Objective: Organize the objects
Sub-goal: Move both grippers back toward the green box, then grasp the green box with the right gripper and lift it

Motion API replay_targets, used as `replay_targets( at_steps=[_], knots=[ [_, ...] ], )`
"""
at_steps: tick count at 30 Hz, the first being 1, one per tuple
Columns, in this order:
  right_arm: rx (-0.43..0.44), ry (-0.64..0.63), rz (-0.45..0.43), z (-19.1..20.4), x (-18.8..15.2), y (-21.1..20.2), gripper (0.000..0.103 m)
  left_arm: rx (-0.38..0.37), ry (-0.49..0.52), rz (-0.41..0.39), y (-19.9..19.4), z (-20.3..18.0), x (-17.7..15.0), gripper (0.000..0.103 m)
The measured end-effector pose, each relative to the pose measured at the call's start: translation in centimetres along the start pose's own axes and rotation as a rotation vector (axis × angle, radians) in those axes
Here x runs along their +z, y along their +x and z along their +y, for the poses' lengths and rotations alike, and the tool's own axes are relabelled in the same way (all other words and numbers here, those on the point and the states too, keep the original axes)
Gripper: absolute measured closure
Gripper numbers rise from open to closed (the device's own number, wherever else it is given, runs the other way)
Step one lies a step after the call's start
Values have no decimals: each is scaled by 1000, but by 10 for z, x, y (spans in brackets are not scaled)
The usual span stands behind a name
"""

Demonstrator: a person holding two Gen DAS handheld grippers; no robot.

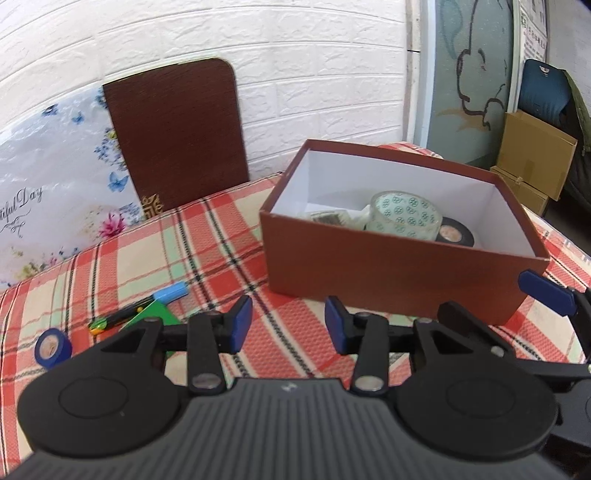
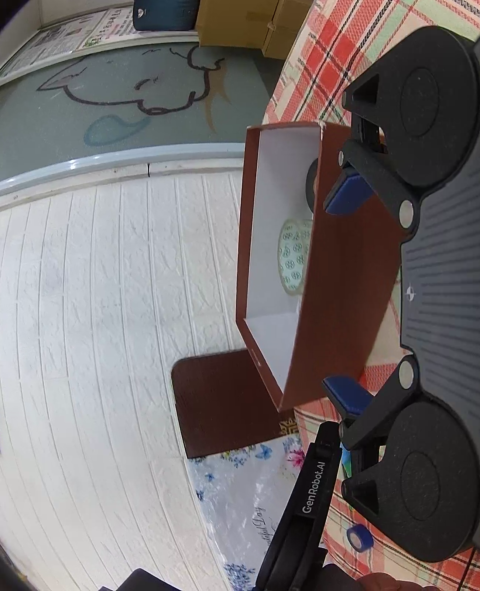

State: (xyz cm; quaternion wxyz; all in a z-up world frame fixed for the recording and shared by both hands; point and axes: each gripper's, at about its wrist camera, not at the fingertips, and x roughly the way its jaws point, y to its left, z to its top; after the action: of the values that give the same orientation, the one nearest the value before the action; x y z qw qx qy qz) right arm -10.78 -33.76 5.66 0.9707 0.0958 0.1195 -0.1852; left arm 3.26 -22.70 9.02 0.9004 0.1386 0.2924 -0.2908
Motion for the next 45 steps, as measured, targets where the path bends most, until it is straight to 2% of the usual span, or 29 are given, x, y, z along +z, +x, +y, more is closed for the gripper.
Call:
replay_targets(
  at_steps=[10,18,23,31,32,34,35,37,41,45],
  knots=[
    [35,-56,10,29,-4,-8,10,38,-40,11,-3,26,-21,53],
    [83,-127,38,58,-9,-8,10,75,-112,45,3,59,-43,53],
    [126,-185,70,80,-17,-2,10,120,-183,72,7,97,-65,52],
    [209,-275,142,118,-34,17,10,240,-352,119,20,177,-106,52],
    [225,-284,153,123,-37,21,10,245,-363,107,22,183,-112,50],
    [252,-303,173,133,-42,31,11,265,-320,44,23,184,-120,41],
    [259,-316,183,138,-45,36,12,288,-279,15,24,182,-125,31],
    [270,-342,203,150,-50,50,12,283,-292,-28,22,184,-132,30],
    [293,-397,207,168,-51,80,12,262,-314,-45,23,190,-131,29],
    [329,-369,222,171,-38,113,13,255,-323,-53,23,192,-133,28]
  ],
)
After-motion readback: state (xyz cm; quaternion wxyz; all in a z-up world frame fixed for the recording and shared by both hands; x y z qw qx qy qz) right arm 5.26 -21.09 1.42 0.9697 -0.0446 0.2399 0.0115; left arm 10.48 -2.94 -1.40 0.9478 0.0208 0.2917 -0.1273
